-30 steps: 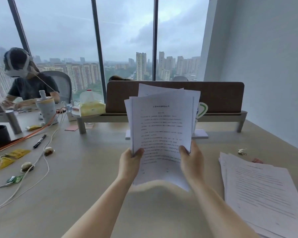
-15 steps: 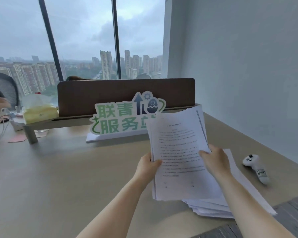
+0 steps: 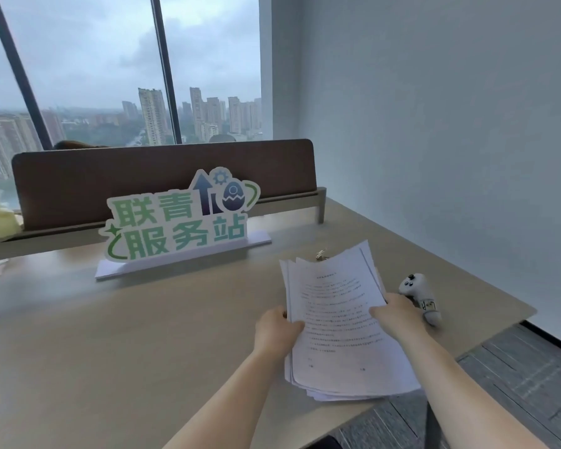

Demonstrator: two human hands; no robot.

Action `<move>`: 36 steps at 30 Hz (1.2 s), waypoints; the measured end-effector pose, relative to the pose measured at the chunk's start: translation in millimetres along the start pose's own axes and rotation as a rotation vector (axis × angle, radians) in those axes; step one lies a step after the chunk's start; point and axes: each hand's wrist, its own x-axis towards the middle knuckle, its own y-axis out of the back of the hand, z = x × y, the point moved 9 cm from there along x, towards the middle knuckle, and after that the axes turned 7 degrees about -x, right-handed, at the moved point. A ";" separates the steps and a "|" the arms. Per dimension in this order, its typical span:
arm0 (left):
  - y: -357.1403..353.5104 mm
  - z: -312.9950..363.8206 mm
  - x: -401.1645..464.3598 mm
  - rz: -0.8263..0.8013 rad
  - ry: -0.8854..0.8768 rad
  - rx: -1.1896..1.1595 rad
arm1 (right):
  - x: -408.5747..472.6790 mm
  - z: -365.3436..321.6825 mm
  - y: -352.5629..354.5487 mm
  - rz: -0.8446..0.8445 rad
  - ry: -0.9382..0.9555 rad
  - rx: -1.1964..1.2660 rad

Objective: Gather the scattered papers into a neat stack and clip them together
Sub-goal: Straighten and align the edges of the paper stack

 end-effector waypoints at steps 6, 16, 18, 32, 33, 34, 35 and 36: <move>-11.6 4.9 -4.4 -0.019 -0.049 0.114 | 4.9 21.2 -6.3 -0.006 -0.140 -0.090; -6.6 4.9 -3.5 0.039 -0.025 0.138 | 2.2 6.5 5.1 -0.061 -0.188 -0.124; 1.8 0.8 -2.0 0.058 0.037 0.099 | -0.8 3.9 4.2 -0.088 -0.190 -0.128; 35.9 -34.5 -3.2 0.044 0.350 -0.182 | -17.2 -16.8 -30.8 -0.259 -0.187 0.037; 37.8 -34.4 -4.3 0.057 0.338 -0.169 | -17.6 -17.6 -33.5 -0.257 -0.187 0.051; 39.2 -32.9 -6.0 0.066 0.328 -0.162 | -18.2 -18.8 -35.8 -0.252 -0.184 0.063; 39.8 -31.1 -7.0 0.069 0.319 -0.161 | -18.4 -21.1 -37.5 -0.245 -0.178 0.069; 40.5 -29.1 -7.4 0.072 0.312 -0.163 | -19.2 -24.1 -38.5 -0.241 -0.167 0.075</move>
